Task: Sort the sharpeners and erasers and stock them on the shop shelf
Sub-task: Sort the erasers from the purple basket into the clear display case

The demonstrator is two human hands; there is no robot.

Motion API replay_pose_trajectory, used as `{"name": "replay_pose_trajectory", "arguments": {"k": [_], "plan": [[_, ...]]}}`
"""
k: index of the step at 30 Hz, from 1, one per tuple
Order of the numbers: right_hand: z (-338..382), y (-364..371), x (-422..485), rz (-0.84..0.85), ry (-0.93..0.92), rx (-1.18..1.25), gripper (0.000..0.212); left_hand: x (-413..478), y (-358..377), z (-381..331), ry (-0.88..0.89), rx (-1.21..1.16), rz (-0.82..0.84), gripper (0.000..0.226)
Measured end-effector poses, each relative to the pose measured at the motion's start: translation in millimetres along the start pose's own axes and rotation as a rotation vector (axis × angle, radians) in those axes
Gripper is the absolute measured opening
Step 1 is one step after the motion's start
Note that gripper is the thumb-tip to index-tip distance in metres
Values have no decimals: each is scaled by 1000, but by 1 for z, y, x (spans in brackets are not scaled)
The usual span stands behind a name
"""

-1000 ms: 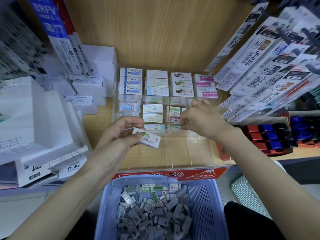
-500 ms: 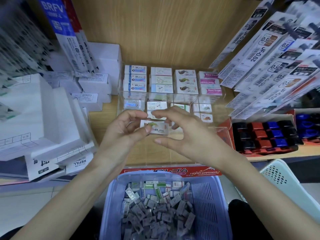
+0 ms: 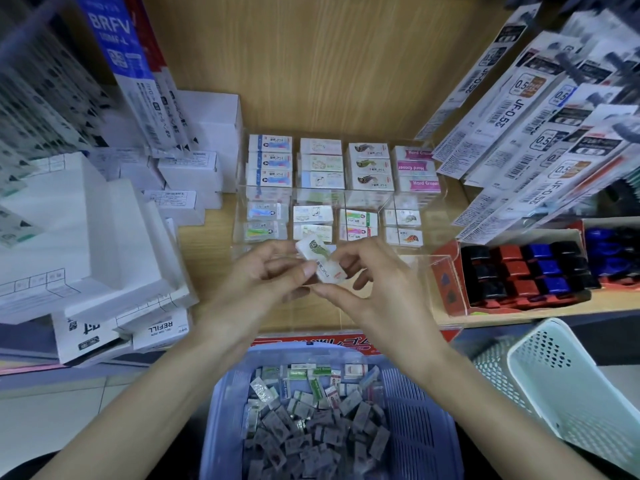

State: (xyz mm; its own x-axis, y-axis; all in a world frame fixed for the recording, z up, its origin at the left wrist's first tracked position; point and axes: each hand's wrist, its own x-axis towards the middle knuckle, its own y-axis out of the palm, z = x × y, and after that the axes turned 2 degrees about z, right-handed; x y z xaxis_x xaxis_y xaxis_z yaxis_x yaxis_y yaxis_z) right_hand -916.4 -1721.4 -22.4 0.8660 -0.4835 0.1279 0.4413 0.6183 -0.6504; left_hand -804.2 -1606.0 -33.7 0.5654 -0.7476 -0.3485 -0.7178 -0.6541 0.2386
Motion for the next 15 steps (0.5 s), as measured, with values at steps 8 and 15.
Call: {"name": "replay_pose_trajectory", "arguments": {"k": [8, 15], "plan": [[-21, -11, -3, 122, -393, -392, 47, 1, 0, 3, 54, 285, 115, 47], [-34, -24, 1, 187, -501, -546, 29, 7, 10, 10, 135, 478, 162, 76]]}}
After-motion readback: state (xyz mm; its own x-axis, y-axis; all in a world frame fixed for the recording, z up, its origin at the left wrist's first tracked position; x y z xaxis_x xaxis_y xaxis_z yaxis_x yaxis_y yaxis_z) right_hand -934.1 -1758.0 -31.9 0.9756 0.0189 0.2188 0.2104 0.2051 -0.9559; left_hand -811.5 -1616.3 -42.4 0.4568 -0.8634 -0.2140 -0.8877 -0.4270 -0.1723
